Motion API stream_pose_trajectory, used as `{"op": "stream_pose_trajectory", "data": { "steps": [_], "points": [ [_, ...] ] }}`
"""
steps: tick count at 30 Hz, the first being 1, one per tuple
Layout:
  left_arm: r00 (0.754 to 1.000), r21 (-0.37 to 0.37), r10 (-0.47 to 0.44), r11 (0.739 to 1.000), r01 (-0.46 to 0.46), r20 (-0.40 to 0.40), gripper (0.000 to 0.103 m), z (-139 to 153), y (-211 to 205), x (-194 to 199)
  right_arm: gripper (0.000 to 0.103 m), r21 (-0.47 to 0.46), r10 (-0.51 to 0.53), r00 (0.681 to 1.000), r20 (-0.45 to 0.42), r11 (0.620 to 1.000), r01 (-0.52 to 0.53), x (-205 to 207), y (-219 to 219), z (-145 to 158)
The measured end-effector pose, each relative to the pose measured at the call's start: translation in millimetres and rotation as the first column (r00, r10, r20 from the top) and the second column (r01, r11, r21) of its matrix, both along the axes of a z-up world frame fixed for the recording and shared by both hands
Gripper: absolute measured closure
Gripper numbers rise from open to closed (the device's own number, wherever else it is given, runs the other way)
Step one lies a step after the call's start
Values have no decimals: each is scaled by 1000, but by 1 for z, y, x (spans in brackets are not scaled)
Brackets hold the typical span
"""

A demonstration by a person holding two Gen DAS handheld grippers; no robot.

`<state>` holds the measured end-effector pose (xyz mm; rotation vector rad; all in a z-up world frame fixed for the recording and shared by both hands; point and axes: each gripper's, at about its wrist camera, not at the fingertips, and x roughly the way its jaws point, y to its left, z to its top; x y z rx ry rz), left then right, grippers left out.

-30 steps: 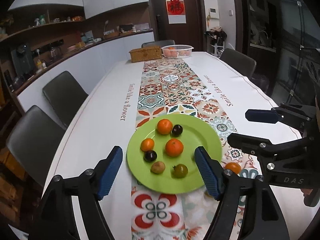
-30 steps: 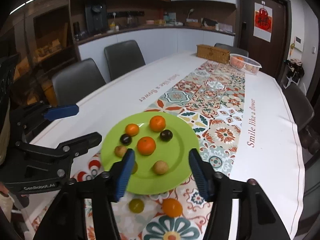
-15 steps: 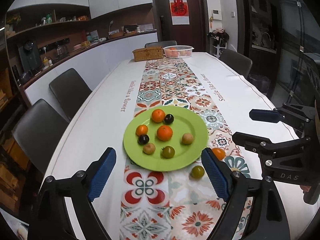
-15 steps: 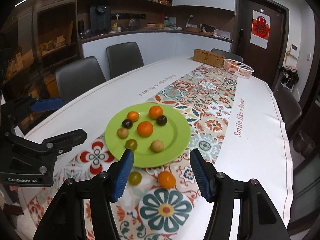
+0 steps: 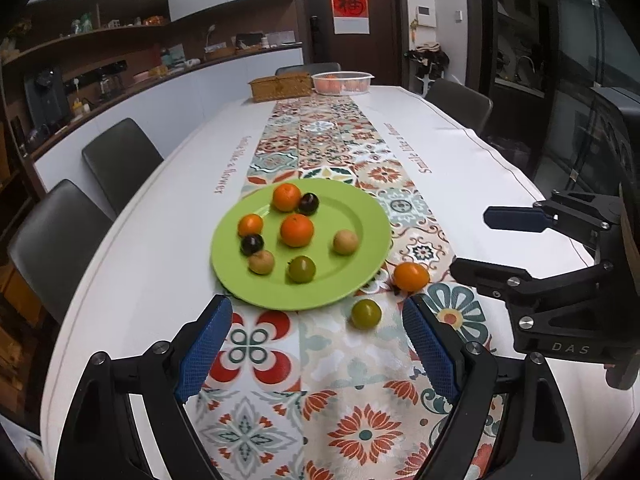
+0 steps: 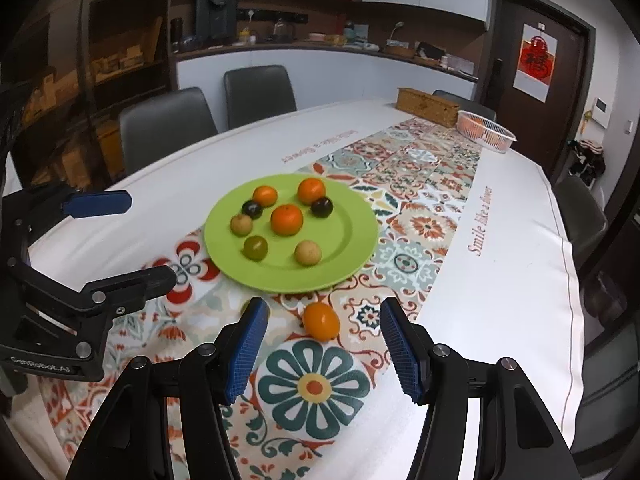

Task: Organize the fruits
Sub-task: 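Withdraw both tools toward the last green fruit and orange tangerine, then grasp the green fruit with the left tool while the right tool grasps the orange tangerine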

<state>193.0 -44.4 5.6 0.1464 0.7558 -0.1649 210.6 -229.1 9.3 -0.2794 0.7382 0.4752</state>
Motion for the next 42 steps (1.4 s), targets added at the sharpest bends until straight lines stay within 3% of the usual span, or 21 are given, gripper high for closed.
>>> {"op": "stream_pose_trajectory", "data": {
  "steps": [12, 31, 42],
  "points": [
    [995, -14, -94, 996, 93, -31, 17, -33, -9, 12, 44, -50, 50, 997, -56, 997, -53, 14, 4, -35],
    [969, -47, -199, 980, 194, -144, 44, -77, -19, 40, 47, -93, 83, 989, -123, 991, -95, 36, 12, -72],
    [964, -63, -205, 978, 196, -172, 53, -84, -21, 51, 57, -85, 85, 986, -141, 992, -97, 47, 14, -78]
  ]
}}
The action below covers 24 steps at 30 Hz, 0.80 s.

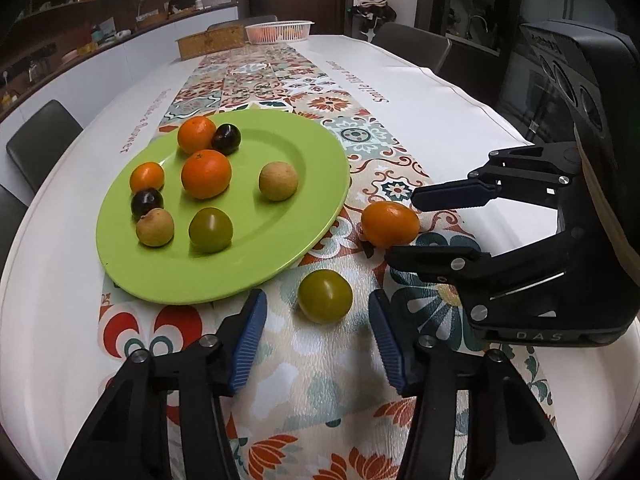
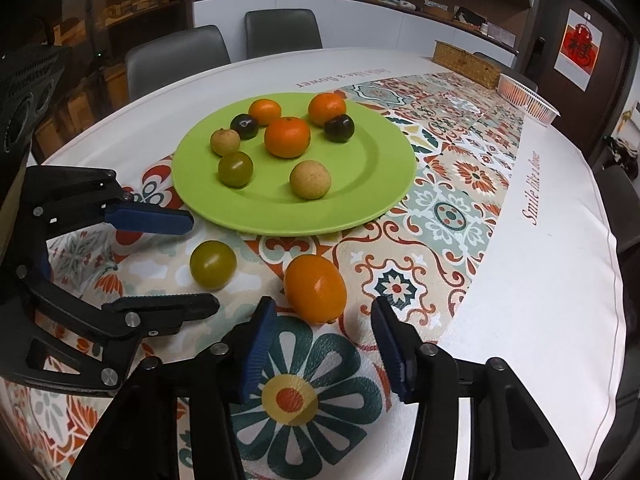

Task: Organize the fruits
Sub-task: 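Grasp the green fruit with the left tool while the right tool grasps the orange tangerine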

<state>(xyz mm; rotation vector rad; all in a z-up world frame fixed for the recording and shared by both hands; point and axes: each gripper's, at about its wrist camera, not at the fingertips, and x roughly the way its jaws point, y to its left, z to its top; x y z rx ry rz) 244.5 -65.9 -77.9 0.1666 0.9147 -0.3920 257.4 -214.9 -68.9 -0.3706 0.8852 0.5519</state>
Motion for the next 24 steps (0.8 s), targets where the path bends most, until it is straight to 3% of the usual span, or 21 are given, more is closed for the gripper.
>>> {"op": "stream_pose_trajectory", "data": {
  "steps": [7, 11, 14, 24],
  "points": [
    [1000, -11, -5, 1000, 5, -20, 63, -1, -2, 5, 61, 2, 4, 1000, -9, 1000, -4, 4, 4, -3],
    [999, -13, -3, 1000, 3, -33, 74, -2, -3, 6, 63, 10, -1, 1000, -19, 1000, 2, 7, 5, -4],
    [999, -20, -1, 1000, 0, -37, 74, -2, -2, 6, 69, 18, 2, 1000, -24, 1000, -1, 7, 6, -4],
    [999, -48, 27, 998, -28, -19, 74, 9, 3, -3, 69, 43, -38, 999, -4, 998, 38, 1, 2, 4]
  ]
}}
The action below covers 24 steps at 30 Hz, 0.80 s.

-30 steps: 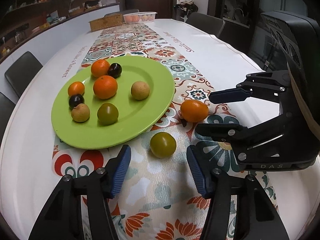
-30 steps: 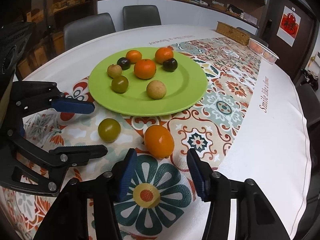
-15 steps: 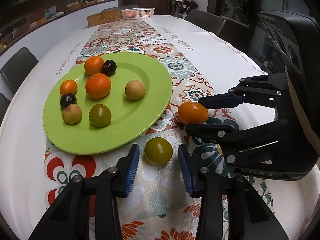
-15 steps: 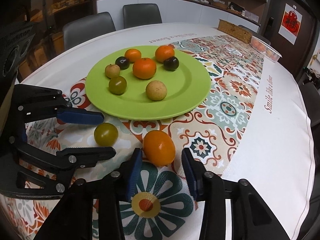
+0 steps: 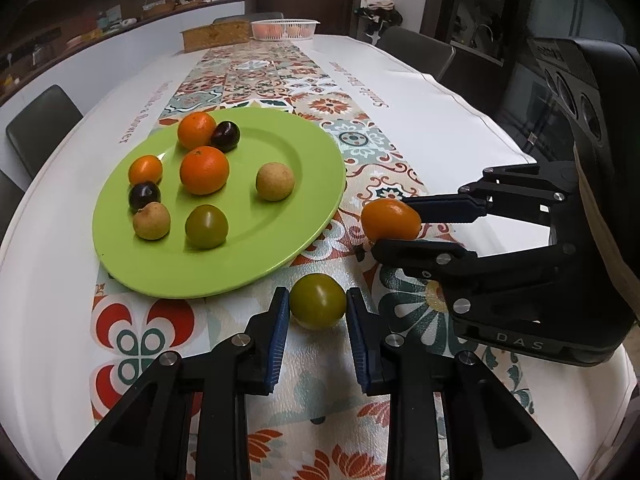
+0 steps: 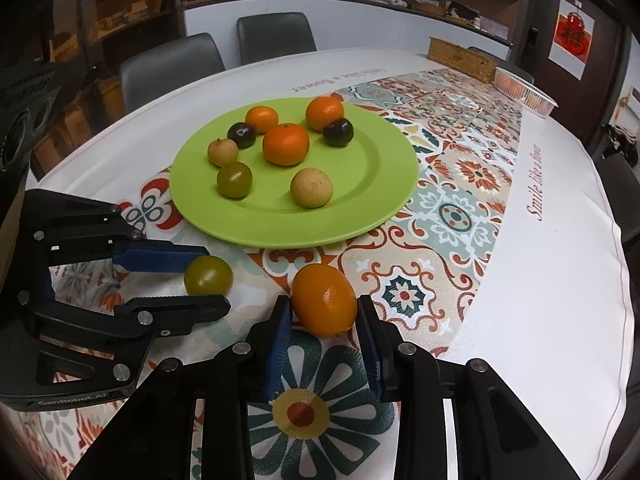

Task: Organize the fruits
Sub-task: 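Grasp the green fruit with the left tool while the right tool grasps the orange tangerine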

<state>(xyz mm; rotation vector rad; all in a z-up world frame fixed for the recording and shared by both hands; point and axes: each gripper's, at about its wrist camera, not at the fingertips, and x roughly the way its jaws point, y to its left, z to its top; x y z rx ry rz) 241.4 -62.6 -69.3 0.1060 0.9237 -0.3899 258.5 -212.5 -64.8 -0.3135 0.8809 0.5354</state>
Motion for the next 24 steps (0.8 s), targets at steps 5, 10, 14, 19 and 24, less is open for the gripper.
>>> {"op": "stream_pose_trajectory", "data": {
  "steps": [5, 10, 14, 19, 24],
  "points": [
    [999, -12, 13, 1000, -13, 31, 74, 14, 3, -8, 69, 22, -15, 1000, 21, 1000, 15, -8, -3, 13],
    [998, -27, 24, 999, -23, 65, 74, 29, 7, -20, 69, 46, -31, 998, 46, 999, 29, -20, -4, 27],
    [995, -44, 38, 998, -34, 92, 74, 42, 12, -29, 69, 66, -47, 997, 63, 997, 42, -29, -4, 37],
    [991, -48, 52, 998, -46, 124, 74, 55, 17, -40, 69, 90, -62, 994, 88, 994, 54, -42, -4, 50],
    [985, -50, 62, 997, -54, 161, 74, 69, 21, -48, 69, 111, -85, 990, 115, 991, 72, -49, -5, 63]
  ]
}}
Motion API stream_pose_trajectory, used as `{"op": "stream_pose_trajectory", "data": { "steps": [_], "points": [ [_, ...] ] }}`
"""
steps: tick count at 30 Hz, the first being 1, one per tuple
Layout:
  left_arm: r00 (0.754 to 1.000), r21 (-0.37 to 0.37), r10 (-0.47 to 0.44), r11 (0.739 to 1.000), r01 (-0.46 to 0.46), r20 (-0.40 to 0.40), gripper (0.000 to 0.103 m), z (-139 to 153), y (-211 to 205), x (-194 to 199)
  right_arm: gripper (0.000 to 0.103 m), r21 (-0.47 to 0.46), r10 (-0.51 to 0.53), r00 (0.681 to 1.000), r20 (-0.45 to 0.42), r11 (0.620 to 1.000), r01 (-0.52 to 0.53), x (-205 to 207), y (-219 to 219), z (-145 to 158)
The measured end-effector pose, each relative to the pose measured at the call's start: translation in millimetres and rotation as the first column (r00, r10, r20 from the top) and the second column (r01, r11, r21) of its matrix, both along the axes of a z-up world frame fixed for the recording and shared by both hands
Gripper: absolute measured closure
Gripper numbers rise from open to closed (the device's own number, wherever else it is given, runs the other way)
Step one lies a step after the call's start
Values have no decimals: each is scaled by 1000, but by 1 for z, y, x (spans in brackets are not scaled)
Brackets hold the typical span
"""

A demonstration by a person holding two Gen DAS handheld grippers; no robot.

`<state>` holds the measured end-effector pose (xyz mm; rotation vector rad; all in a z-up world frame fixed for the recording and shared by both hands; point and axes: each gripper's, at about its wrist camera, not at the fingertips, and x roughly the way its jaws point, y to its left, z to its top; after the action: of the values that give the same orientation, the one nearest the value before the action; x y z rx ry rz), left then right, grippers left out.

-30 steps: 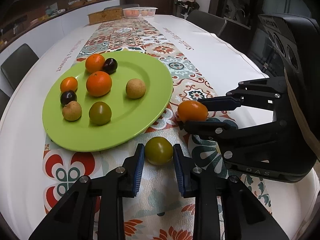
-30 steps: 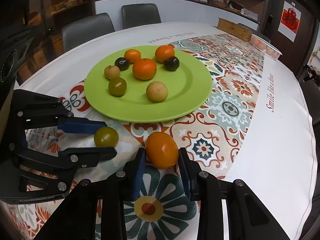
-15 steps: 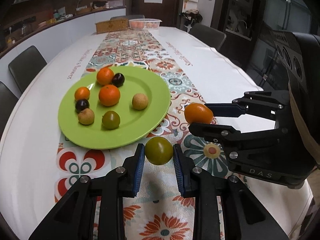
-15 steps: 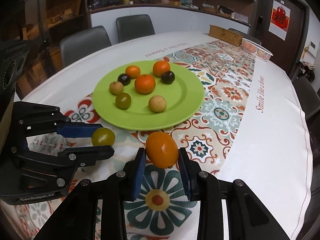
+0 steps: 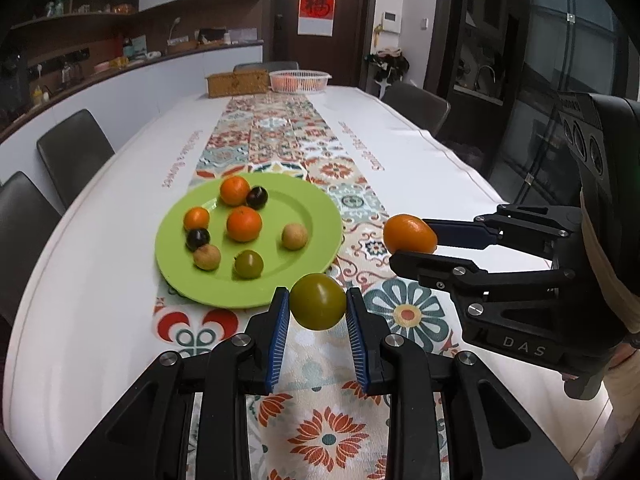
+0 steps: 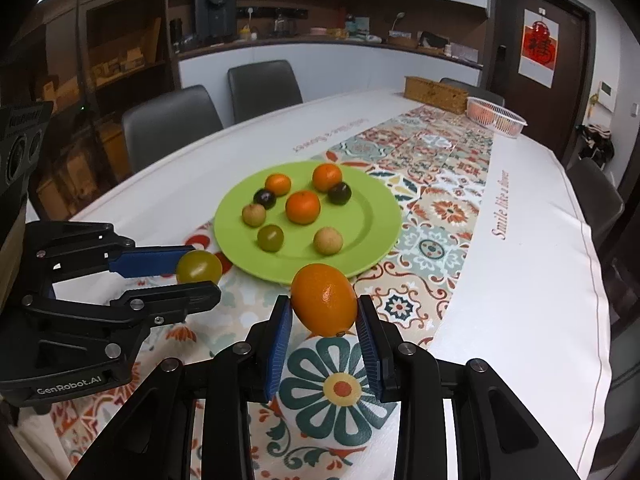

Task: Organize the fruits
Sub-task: 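Carry the green fruit and tangerine onto the green plate and release both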

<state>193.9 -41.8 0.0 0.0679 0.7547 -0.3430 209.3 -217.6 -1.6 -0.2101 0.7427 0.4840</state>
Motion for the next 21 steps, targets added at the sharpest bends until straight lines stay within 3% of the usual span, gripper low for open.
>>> {"op": "stream_pose_trajectory", "data": {
  "steps": [21],
  "points": [
    [991, -17, 38, 999, -36, 126, 74, 49, 21, 16, 69, 55, -76, 993, 86, 996, 72, 7, 12, 43]
  ]
}}
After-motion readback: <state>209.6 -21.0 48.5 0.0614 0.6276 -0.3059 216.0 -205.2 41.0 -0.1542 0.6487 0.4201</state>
